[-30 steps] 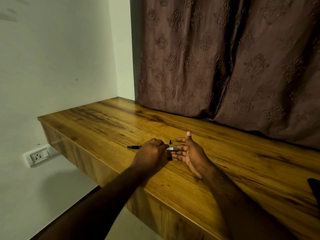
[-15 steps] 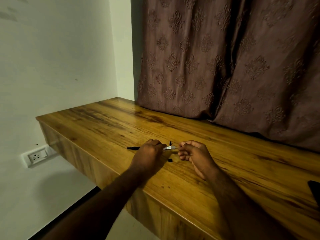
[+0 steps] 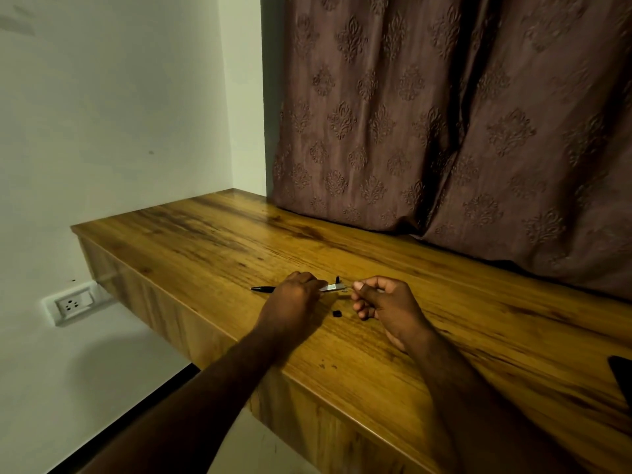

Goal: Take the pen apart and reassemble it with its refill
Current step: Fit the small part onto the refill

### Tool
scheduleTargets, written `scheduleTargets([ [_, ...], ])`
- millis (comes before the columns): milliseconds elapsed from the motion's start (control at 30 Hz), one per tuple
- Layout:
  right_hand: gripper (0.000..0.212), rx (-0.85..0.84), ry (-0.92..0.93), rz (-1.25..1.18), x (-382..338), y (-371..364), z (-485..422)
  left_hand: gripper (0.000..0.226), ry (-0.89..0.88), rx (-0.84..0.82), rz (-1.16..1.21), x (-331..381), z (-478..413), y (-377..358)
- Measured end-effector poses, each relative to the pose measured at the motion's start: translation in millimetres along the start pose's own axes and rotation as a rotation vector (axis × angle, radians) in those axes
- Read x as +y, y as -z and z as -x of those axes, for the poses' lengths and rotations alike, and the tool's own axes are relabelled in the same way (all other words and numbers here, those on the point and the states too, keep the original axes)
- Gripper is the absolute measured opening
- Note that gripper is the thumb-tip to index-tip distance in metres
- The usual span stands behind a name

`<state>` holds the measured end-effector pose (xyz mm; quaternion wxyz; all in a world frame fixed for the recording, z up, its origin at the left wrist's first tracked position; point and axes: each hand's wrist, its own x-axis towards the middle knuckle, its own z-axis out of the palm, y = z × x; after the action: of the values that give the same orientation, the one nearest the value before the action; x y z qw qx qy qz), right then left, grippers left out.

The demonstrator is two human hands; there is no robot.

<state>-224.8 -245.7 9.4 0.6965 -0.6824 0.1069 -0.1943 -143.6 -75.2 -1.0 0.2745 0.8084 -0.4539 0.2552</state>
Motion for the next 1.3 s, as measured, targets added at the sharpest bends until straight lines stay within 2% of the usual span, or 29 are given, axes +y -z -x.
scheduleTargets([
  [300,0.013,0.072,-0.004,-0.035,-5,1,3,0.037,0.044,-0.002,0.034,1,1,2],
  [600,0.014,0.163,0.016,-0.077,-12,15,3,0.063,0.159,0.007,0.112,7,1,10],
  [733,0.014,0.209,0.022,-0.098,-11,19,2,0.057,0.221,0.051,0.114,6,3,10],
  [900,0.012,0.253,0.036,-0.057,-10,15,2,0.036,0.267,0.097,0.140,6,3,10],
  [1000,0.012,0.270,0.075,0.095,-6,13,4,0.021,0.286,0.093,0.143,7,3,10],
  [1067,0.013,0.275,0.134,0.350,-3,10,4,0.014,0.290,0.087,0.132,5,3,9],
  [1167,0.010,0.257,0.197,0.705,-1,5,3,0.011,0.317,0.073,0.115,3,3,7],
  [1300,0.009,0.190,0.160,0.964,0,7,4,0.010,0.335,0.066,0.109,2,2,7],
])
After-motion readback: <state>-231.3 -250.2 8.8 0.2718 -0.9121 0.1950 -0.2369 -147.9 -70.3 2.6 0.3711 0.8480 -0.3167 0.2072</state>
